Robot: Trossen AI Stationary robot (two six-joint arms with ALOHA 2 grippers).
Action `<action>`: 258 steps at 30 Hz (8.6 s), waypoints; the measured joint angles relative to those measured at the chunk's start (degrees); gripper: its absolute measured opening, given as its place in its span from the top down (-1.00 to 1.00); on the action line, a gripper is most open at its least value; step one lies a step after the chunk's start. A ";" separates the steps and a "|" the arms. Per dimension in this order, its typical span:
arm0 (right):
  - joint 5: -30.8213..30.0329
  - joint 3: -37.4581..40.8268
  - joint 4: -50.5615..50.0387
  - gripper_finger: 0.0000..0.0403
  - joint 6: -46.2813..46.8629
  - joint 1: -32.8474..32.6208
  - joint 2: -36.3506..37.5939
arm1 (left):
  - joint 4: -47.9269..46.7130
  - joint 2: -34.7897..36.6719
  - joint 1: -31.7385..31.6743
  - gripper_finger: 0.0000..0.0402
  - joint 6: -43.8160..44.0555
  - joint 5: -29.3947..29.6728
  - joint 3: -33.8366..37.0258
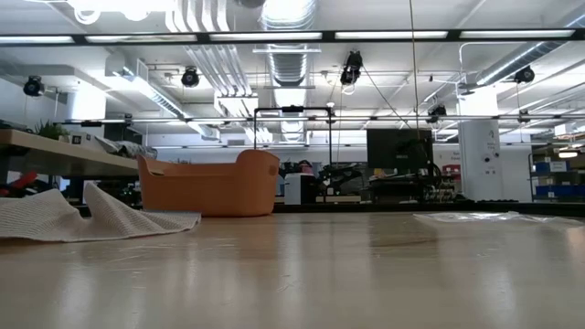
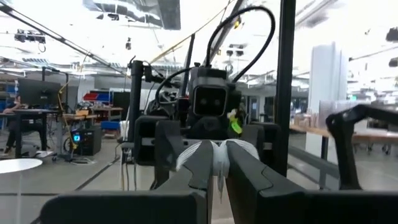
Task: Roll bandage
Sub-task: Close the transparent zip bag
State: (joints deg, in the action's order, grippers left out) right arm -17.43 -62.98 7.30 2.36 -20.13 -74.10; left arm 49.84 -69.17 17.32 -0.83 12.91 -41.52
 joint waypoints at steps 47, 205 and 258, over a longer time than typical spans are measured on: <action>-0.15 -4.92 -33.28 1.00 8.23 -0.12 1.24 | -39.76 8.44 -0.13 0.55 4.45 6.69 -1.67; -13.98 -2.62 -39.65 1.00 17.08 0.47 0.40 | -68.77 -14.69 -11.19 0.99 -19.97 0.60 -29.24; -6.86 -12.66 -26.87 -0.26 -5.77 5.50 -12.99 | -68.26 -4.19 -29.32 1.00 -8.54 -34.93 -11.28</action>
State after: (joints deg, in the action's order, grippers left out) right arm -24.29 -75.64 -19.57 -3.41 -14.63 -87.09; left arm -18.42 -73.36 -12.00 -9.37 -22.03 -52.80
